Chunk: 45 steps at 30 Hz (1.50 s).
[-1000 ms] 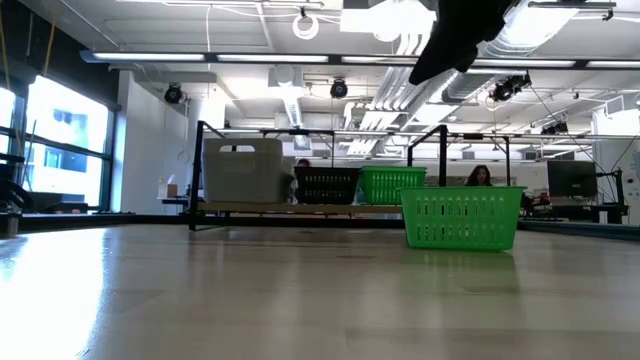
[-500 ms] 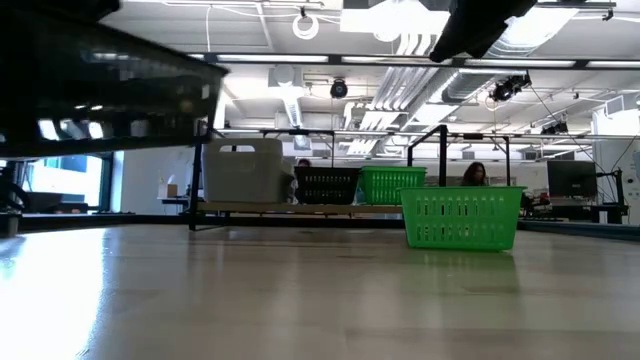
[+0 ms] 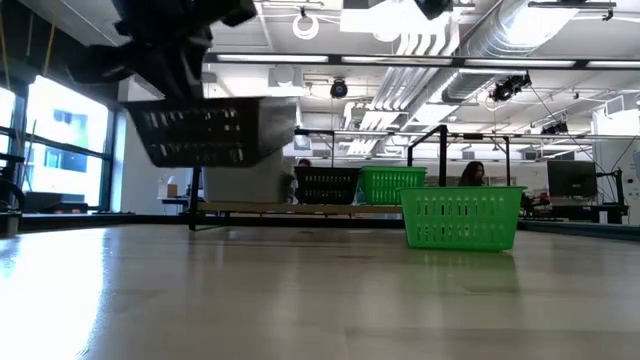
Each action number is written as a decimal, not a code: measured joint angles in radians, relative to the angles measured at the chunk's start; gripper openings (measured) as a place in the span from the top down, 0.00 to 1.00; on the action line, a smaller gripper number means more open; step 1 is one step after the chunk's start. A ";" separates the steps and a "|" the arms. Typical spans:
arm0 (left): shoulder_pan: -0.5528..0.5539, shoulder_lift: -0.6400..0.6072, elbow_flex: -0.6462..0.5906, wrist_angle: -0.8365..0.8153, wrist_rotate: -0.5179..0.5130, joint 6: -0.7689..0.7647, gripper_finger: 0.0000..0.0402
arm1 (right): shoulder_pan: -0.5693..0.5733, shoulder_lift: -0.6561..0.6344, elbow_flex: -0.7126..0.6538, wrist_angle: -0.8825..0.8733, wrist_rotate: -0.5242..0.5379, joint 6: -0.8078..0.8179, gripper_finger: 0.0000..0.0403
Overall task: Stack baskets on shelf by color
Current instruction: Stack the black bin on the black bins on the shelf
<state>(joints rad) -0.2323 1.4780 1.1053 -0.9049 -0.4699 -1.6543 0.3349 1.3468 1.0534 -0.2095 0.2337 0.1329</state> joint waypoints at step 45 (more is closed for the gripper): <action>0.288 0.001 0.075 0.131 0.039 0.034 0.99 | -0.204 0.232 0.186 -0.059 -0.317 -0.505 0.74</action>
<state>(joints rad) 0.0560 1.4792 1.1803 -0.7738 -0.4305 -1.6207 0.1305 1.5788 1.2395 -0.2689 -0.0831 -0.3723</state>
